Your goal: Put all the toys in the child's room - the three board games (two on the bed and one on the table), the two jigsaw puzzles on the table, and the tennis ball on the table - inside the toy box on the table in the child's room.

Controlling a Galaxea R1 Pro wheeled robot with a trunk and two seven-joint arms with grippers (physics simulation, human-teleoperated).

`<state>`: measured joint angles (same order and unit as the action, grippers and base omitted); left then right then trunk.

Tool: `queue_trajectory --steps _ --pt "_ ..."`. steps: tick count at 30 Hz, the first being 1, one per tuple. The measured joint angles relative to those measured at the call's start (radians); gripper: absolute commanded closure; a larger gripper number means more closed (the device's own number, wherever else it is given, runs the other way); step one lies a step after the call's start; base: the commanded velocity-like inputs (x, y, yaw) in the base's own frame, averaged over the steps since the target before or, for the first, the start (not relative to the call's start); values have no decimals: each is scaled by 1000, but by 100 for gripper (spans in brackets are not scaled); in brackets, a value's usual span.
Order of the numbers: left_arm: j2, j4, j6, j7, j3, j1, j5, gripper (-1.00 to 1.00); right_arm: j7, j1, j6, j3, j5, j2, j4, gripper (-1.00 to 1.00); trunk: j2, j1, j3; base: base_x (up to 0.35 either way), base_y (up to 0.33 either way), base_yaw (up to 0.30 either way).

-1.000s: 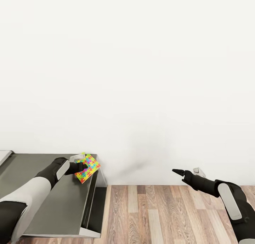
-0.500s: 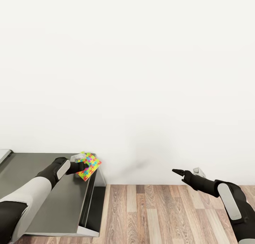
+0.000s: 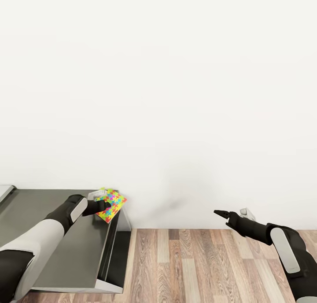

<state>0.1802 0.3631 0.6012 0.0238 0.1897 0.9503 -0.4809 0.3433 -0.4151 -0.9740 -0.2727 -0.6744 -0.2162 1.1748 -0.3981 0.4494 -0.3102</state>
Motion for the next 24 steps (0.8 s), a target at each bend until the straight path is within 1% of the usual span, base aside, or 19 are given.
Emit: queue_trajectory --steps 7,9,12,13,14,15,21,23,24 --pt "5 3 1 2 -1 0 -2 -100 0 0 0 0 0 -1 1 -100 0 0 0 0 0 0" --pt "8 4 1 17 -1 0 -1 -100 0 0 0 -1 0 -2 3 -100 0 0 0 0 0 0" --pt "14 -1 3 69 3 0 32 -100 0 0 -1 -2 0 -3 4 -100 0 0 0 0 0 0" --pt "55 6 10 117 -1 0 2 -100 0 0 -2 -3 0 -3 5 -100 0 0 0 0 0 0" --pt "73 7 12 124 -2 0 -3 -100 0 0 -2 -3 0 -3 5 -100 0 0 0 0 0 0" --pt "86 7 13 130 -2 0 -4 -100 0 0 -2 -3 0 -3 5 -100 0 0 0 0 0 0" --pt "123 7 29 197 -4 0 -2 -100 0 0 -2 -3 0 -2 5 -100 0 0 0 0 0 0" --pt "146 7 40 232 -6 0 -1 -100 0 0 -2 -3 0 -2 5 -100 0 0 0 0 0 0" --pt "153 7 43 242 -6 0 -2 -100 0 0 -2 -3 0 -2 5 -100 0 0 0 0 0 0"
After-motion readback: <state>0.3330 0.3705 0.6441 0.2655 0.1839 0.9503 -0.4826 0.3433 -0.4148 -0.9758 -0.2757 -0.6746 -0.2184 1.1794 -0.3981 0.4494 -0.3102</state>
